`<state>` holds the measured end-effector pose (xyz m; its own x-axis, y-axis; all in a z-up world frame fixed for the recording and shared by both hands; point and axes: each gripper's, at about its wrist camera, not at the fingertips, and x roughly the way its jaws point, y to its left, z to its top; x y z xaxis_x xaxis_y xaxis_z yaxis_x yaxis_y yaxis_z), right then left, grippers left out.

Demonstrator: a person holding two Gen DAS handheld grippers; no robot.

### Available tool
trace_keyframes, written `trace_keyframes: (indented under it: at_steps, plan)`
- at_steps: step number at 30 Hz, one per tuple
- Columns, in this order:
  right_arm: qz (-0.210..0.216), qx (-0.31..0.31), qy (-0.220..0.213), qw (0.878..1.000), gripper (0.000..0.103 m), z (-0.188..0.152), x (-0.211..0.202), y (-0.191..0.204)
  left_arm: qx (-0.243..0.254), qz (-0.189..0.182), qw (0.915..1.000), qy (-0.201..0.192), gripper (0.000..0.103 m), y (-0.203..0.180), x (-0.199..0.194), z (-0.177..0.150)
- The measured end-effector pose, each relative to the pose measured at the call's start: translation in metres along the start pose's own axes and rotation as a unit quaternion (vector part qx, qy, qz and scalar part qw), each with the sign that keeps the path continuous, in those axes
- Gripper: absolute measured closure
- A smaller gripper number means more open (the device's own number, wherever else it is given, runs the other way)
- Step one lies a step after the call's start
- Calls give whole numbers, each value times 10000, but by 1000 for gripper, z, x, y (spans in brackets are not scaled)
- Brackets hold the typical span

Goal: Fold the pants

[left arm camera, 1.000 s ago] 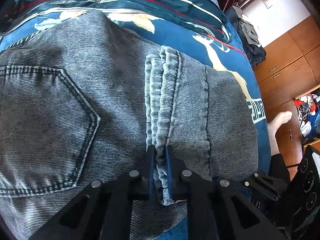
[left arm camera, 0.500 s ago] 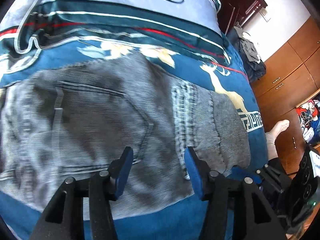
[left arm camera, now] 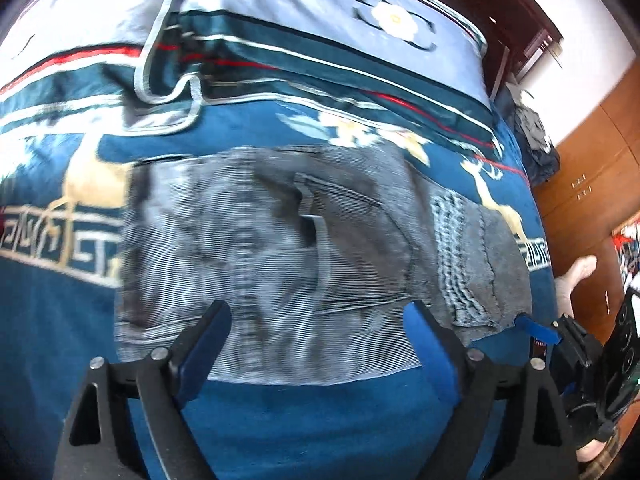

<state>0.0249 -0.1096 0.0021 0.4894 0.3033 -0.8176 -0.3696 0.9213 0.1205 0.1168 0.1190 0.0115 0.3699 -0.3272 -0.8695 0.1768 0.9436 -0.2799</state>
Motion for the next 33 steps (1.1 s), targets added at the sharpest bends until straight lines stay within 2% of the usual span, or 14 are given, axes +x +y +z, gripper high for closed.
trace_keyframes:
  at_steps: [7,13,20,25,33]
  plan:
    - [138,-406,-79,9990,22,12,9,43,-500,276,9983,-128,12,51,-20,-6]
    - [344,-625,-13,9974,22,14,21,74,-820,247,9963,-119,12,82,-24,-6]
    - [449,-871,80,9952,22,23,40,110,-1150,94,9932,-138,12,102,-19,-8]
    - [552,-955,79,9939,22,25,52,125,-1273,78,9918,76,12,112,-3,-8]
    - [487,-1409,130,9887,22,34,74,147,-1351,7,9908,-23,12,126,0,7]
